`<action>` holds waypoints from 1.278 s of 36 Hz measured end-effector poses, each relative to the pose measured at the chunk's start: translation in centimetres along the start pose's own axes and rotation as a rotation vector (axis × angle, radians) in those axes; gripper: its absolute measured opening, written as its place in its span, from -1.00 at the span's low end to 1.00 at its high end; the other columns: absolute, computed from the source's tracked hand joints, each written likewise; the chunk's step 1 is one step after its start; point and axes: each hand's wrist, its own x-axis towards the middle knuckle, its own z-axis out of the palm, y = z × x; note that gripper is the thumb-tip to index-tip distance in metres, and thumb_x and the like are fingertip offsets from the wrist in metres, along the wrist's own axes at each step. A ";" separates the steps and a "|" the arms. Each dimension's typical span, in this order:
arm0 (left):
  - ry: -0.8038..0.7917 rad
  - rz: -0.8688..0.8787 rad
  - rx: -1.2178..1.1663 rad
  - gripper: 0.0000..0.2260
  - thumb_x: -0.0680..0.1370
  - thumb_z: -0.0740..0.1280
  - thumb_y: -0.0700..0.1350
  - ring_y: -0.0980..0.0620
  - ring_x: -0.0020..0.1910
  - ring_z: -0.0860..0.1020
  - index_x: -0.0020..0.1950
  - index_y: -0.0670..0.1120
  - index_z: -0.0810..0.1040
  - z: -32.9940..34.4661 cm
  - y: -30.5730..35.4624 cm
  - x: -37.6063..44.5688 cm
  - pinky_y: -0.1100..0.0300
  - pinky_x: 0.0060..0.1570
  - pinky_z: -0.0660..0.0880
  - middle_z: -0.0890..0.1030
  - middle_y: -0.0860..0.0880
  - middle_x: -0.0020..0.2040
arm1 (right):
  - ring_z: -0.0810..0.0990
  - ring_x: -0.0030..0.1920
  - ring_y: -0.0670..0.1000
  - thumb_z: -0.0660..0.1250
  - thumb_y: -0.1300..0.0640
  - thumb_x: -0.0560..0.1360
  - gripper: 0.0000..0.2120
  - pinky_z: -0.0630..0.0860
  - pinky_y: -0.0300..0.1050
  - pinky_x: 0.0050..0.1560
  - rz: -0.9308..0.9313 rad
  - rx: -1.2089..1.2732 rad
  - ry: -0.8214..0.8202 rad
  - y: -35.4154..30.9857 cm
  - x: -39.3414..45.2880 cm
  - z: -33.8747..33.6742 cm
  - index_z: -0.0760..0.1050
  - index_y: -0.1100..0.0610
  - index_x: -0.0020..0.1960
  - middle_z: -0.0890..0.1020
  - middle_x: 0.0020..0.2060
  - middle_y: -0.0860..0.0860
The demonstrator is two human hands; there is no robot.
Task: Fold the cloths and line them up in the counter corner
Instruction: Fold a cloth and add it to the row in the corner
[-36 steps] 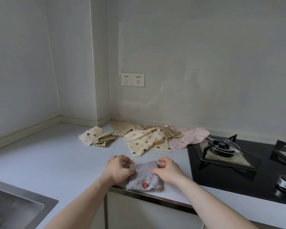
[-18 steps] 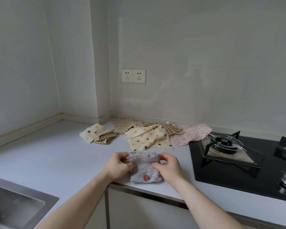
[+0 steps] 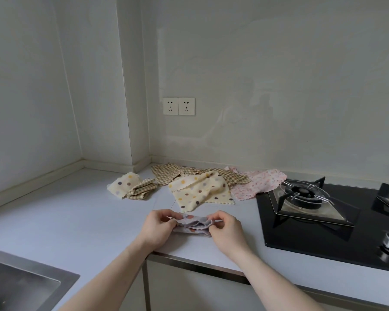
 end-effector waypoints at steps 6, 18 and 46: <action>0.021 -0.007 0.053 -0.80 0.57 0.32 -0.06 0.13 -0.05 0.61 -0.15 0.06 0.72 0.3 -0.1 0.3 0.18 0.00 0.52 0.70 0.12 -0.13 | 0.57 -0.10 -0.15 0.22 0.25 0.53 -0.72 0.46 -0.28 -0.08 -0.086 -0.142 -0.004 -0.5 -0.2 0.2 0.65 0.15 -0.26 0.63 -0.21 -0.12; 0.103 0.072 0.399 -0.52 0.35 0.40 0.40 0.12 0.08 0.51 0.15 0.20 0.44 0.3 -1.5 1.2 0.03 0.19 0.47 0.50 0.20 0.09 | 0.46 0.03 -0.03 0.39 -0.01 0.48 -0.89 0.44 -0.09 0.06 -0.153 -0.315 -0.003 -0.1 -1.1 0.6 0.46 -0.05 -0.11 0.52 -0.18 -0.20; -0.136 -0.466 -0.199 -0.64 0.35 0.58 -0.11 0.08 -0.26 0.64 0.05 -0.12 0.53 -0.7 4.2 -1.5 0.07 -0.24 0.62 0.68 -0.06 -0.16 | 0.63 -0.09 -0.15 0.44 0.19 0.47 -0.86 0.52 -0.22 -0.12 0.328 -0.006 -0.310 -2.7 -1.2 -2.3 0.54 -0.02 -0.08 0.68 -0.14 -0.11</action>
